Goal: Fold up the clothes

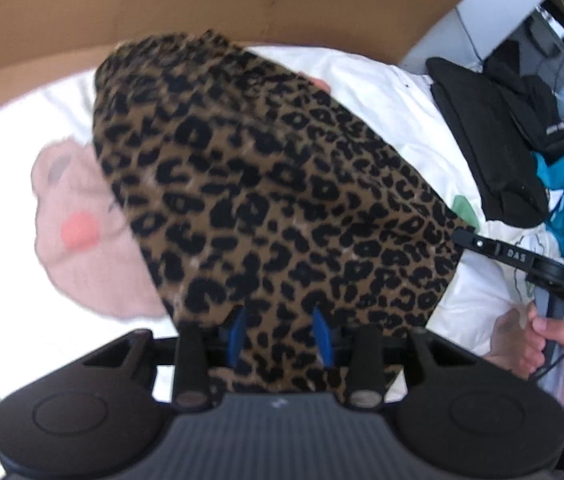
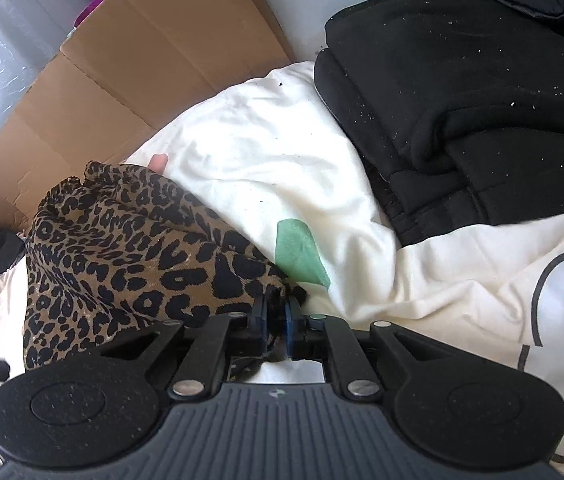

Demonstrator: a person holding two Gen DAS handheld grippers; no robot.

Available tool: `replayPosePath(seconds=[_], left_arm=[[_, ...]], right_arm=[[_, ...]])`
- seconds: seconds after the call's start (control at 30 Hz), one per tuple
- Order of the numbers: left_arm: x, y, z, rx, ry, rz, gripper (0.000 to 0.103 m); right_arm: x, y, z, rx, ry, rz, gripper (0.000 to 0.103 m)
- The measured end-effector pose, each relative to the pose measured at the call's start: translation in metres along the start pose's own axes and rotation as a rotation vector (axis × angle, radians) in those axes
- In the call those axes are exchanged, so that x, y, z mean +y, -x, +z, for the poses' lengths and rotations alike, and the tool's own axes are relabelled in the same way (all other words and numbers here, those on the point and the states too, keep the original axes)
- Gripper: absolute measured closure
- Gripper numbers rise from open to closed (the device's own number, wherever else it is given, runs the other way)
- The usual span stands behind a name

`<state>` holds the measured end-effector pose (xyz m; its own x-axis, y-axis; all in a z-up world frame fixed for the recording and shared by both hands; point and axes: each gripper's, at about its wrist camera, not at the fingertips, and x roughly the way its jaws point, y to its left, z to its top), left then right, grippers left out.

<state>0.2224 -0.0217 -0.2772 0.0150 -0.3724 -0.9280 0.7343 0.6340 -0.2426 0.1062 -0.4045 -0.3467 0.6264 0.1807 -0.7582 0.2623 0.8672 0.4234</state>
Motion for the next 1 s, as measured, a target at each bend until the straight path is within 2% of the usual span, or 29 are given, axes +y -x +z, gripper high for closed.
replayPosePath(seconds=[0.17,0.3,0.33,0.5,0.7,0.87,1.0], left_arm=[[-0.012,0.008,0.033,-0.039,-0.038,0.026,0.064],[-0.015,0.010,0.063,-0.076,-0.027,0.051,0.065],[-0.016,0.009,0.071,-0.084,-0.022,0.058,0.065],[-0.019,-0.005,0.117,-0.110,0.021,0.073,0.065],[-0.011,-0.032,0.160,-0.123,0.109,0.123,0.065],[-0.007,-0.054,0.181,-0.112,0.165,0.155,0.066],[-0.006,-0.069,0.190,-0.092,0.198,0.180,0.072]], right_arm=[[-0.003,0.009,0.003,0.001,-0.004,0.019,0.090],[0.001,0.024,0.007,-0.043,0.003,0.049,0.089],[0.002,0.027,0.008,-0.058,0.011,0.050,0.085],[0.000,0.037,0.013,-0.122,0.005,0.040,0.083],[-0.003,0.034,0.012,-0.129,-0.003,0.052,0.083],[0.003,0.033,0.014,-0.145,0.027,0.076,0.083],[0.005,0.027,0.019,-0.149,0.020,0.092,0.083]])
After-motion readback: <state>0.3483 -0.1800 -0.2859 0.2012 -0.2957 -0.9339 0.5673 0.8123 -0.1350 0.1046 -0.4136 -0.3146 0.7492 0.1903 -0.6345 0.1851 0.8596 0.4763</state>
